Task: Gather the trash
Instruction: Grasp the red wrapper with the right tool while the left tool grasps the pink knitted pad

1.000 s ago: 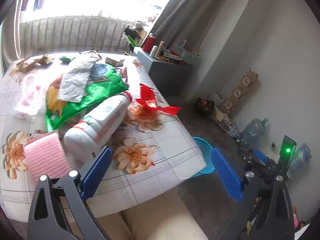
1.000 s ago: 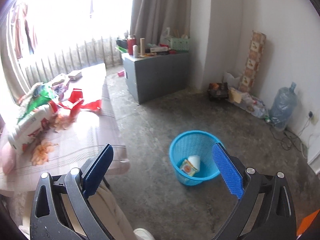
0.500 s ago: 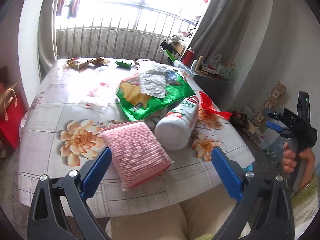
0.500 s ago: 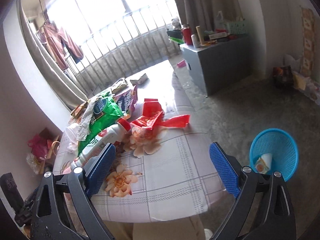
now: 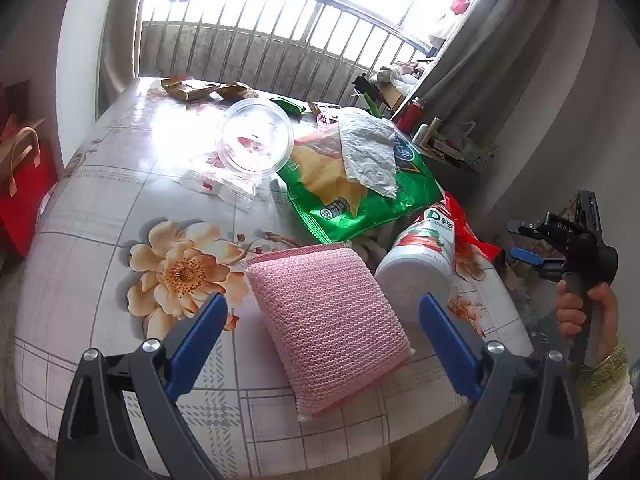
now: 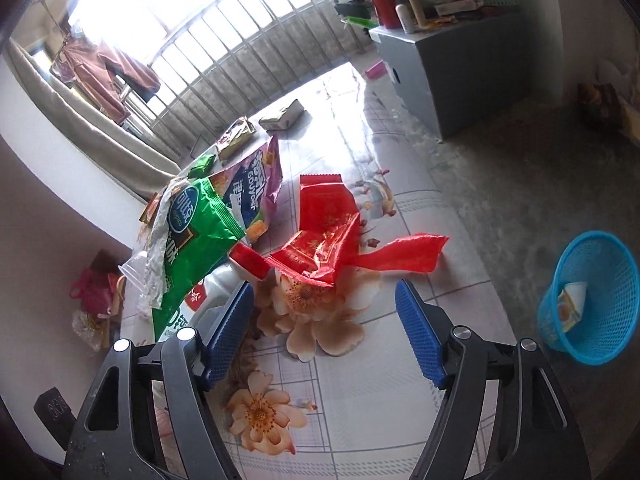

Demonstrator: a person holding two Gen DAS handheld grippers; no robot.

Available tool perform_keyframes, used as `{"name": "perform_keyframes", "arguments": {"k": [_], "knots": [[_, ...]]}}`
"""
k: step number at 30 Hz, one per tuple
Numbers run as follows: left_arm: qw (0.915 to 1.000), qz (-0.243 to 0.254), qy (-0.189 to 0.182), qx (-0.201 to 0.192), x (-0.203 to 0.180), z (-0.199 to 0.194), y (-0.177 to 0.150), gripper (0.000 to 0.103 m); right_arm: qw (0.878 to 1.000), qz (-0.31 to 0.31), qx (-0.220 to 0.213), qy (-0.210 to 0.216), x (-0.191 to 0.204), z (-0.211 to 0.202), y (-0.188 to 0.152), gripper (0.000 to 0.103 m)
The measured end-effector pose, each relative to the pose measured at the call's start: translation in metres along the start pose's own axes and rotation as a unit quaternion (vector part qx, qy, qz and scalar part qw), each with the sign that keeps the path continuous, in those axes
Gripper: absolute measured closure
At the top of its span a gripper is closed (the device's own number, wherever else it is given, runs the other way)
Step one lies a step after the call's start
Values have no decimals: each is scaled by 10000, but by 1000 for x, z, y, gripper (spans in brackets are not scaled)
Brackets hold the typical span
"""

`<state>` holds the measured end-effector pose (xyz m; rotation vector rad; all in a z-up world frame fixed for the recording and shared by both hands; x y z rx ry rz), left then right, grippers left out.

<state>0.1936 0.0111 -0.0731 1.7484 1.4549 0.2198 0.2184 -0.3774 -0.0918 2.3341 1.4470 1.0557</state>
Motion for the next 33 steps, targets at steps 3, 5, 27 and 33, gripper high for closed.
{"name": "perform_keyframes", "arguments": {"k": [3,5,27,33], "knots": [[10000,-15,-13,77,2,8,-1,14,10000,38,86,4,0,10,9,35],[9999,-30,-34,125,3,12,-1,17,9999,18,134,-42,1,18,15,35],[9995,-148,155,233,16,22,1,36,9815,-1316,510,-1294,-6,58,-6,85],[9995,-138,178,235,14,18,-2,36,9810,-1391,554,-1234,-10,44,-27,96]]}}
Point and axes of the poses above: each gripper's, at about its wrist camera, not at the fingertips, and z roughly the way its jaws point, x to its left, y to its top, the point moved 7 cm from there along z, roughly the way its jaws point
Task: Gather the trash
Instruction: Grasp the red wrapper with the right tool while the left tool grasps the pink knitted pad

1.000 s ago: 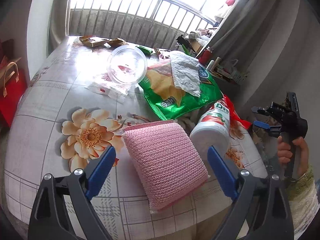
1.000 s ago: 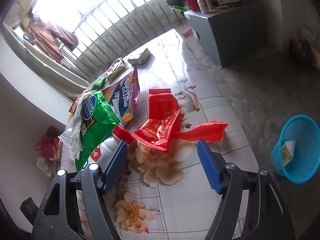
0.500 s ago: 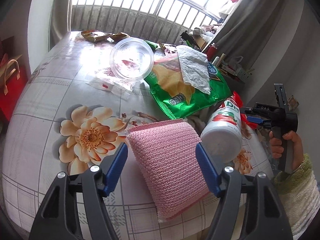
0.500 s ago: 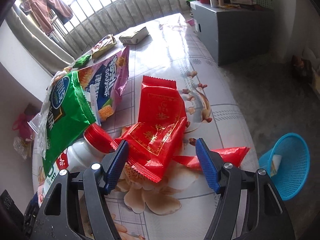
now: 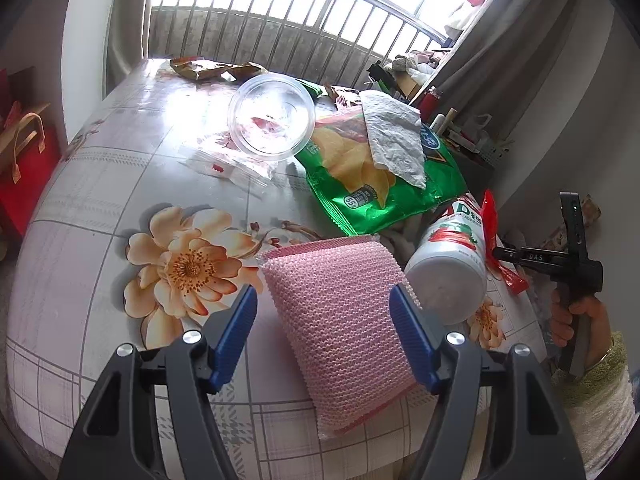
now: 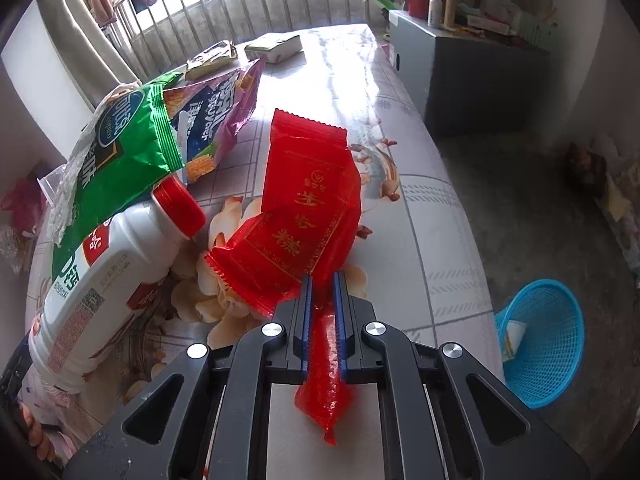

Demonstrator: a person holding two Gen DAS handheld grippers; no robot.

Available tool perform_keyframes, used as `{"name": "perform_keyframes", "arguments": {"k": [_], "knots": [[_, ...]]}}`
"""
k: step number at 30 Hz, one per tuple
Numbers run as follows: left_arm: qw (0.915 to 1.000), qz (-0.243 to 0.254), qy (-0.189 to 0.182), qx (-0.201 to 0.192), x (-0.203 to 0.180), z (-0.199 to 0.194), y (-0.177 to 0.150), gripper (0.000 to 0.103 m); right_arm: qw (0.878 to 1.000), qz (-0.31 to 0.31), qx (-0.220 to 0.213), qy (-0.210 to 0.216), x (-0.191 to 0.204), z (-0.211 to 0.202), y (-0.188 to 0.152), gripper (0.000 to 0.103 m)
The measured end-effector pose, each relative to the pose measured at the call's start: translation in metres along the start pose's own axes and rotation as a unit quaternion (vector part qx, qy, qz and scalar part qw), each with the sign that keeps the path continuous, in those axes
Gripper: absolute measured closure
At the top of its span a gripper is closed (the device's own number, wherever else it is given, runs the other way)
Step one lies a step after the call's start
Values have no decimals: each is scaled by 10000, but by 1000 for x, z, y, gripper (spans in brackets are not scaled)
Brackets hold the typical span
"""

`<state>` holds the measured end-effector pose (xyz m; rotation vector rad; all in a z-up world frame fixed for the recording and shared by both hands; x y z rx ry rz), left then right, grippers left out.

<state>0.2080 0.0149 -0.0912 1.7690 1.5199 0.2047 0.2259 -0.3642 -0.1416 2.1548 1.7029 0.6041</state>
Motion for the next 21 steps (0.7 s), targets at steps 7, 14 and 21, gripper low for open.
{"name": "perform_keyframes", "arguments": {"k": [7,14,21], "knots": [[10000,48,-18,33,-4,-3,-4,36,9995,54,136,290,3,-27,-54,98],[9993,-51,-135,358,-15,5,-11,22,9985,204,166,475,6,-54,-103,98],[9986,24,149,501,-27,19,-11,10,9975,374,116,588,3,-57,-108,98]]}}
Point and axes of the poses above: each gripper's, at about its wrist camera, not at the fingertips, and z roughly the way its jaws point, x to its left, y to its top, the point moved 7 cm from there along z, roughly the way its jaws point
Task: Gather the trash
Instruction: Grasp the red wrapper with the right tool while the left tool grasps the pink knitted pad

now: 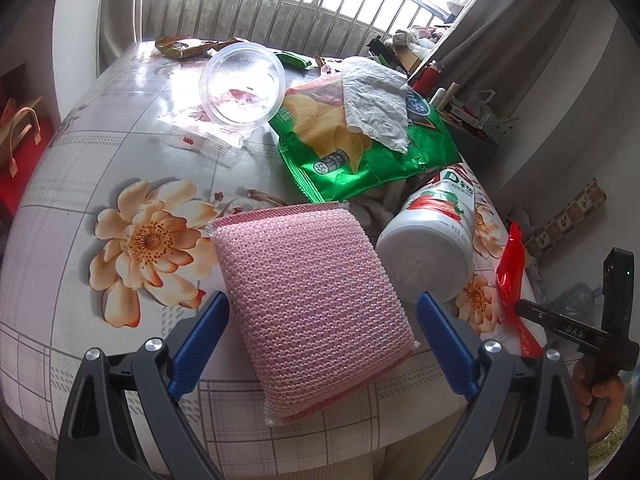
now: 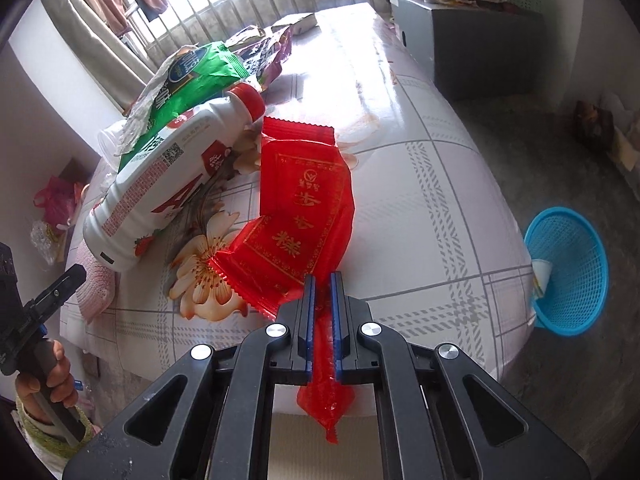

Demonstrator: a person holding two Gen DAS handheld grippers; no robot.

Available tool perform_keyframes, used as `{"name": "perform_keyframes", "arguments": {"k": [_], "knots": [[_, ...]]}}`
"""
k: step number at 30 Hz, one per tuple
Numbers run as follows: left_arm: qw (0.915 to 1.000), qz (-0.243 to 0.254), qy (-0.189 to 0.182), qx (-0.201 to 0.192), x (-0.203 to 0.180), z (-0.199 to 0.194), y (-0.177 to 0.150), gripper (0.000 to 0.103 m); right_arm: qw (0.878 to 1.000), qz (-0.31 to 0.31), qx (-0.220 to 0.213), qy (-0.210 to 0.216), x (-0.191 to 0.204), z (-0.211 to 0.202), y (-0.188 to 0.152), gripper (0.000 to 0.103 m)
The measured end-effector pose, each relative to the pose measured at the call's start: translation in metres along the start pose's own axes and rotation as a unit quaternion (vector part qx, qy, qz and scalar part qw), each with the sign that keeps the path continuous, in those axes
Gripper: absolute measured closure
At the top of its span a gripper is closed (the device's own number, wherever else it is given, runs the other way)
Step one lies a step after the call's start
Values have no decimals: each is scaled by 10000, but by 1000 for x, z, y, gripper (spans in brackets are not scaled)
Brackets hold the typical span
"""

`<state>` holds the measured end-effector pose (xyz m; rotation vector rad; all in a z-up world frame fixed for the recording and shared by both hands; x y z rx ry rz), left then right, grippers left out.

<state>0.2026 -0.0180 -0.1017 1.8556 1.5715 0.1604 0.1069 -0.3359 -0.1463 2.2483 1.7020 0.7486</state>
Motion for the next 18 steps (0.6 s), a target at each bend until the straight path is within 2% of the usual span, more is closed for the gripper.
{"name": "perform_keyframes", "arguments": {"k": [6,15,18], "knots": [[9991,-349,226,59,1,9,7,10,10000,26,-33,80,2,-2,-2,98],[9957,390,821,196,-5,21,-3,10,9998,70,-56,204,-1,-4,-2,98],[9947,530,853,206,-2,18,-7,10,9997,81,-60,222,-1,-4,-2,98]]}}
Point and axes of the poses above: each gripper's, at about its wrist camera, not at the fingertips, and z roughly the way its jaws point, x to its left, y to its top, the point moved 7 cm from there along z, roughly the way its jaws point
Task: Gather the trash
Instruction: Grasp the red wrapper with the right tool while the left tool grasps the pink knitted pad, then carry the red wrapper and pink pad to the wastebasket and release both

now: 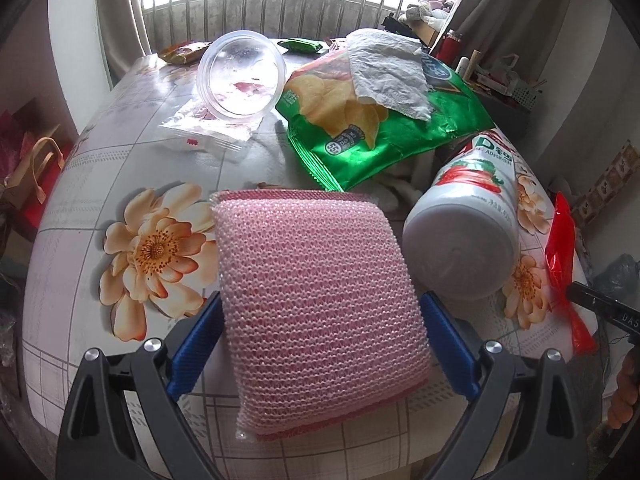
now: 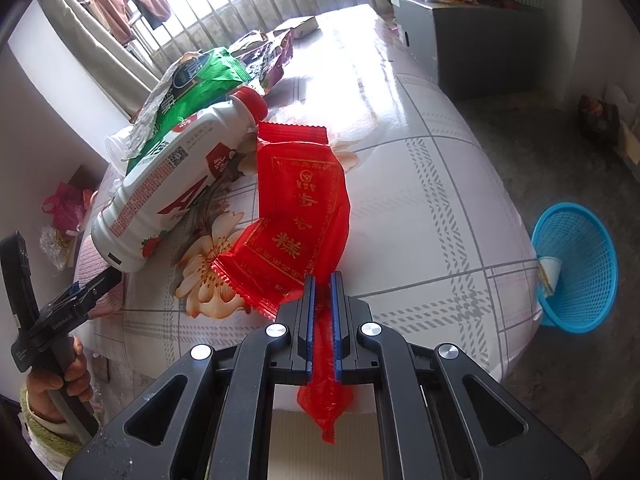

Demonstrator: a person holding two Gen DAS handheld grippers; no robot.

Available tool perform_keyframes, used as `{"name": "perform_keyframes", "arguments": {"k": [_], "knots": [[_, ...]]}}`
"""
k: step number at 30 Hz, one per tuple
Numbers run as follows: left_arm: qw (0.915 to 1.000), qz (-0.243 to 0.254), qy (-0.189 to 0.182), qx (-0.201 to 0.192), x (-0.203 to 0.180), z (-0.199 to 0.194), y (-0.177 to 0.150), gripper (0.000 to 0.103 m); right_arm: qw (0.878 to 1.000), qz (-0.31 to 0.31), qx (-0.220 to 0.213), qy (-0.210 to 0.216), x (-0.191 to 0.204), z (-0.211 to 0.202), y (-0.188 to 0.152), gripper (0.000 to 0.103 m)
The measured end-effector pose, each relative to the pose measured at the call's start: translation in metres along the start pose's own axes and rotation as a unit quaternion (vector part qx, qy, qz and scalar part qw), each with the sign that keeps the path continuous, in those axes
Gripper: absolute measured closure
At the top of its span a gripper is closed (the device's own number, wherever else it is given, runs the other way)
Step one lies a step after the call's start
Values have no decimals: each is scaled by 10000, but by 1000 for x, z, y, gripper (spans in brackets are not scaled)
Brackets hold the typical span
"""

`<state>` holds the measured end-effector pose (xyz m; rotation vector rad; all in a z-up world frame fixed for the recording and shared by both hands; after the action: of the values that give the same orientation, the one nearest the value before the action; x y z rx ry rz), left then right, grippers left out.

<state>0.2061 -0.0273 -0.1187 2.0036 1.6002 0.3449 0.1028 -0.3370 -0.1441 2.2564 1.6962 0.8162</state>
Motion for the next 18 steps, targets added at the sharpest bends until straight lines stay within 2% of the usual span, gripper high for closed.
{"name": "perform_keyframes", "arguments": {"k": [2,6,18], "knots": [[10000,22,-5,13,4,-2,-2,11,10000,24,0,28,-1,0,0,98],[10000,24,-30,7,13,-8,-6,21,9998,79,-25,157,0,-2,-1,98],[9994,-259,-173,-122,29,-26,-12,23,9994,52,-231,271,8,-20,-1,102]]}}
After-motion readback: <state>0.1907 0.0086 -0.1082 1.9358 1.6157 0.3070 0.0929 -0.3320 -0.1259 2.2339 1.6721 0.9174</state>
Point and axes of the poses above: each gripper's, at about its wrist camera, not at the fingertips, and z roughly the way its jaws point, x to its left, y to its top, the point moved 7 cm from there along z, roughly the way its jaws point
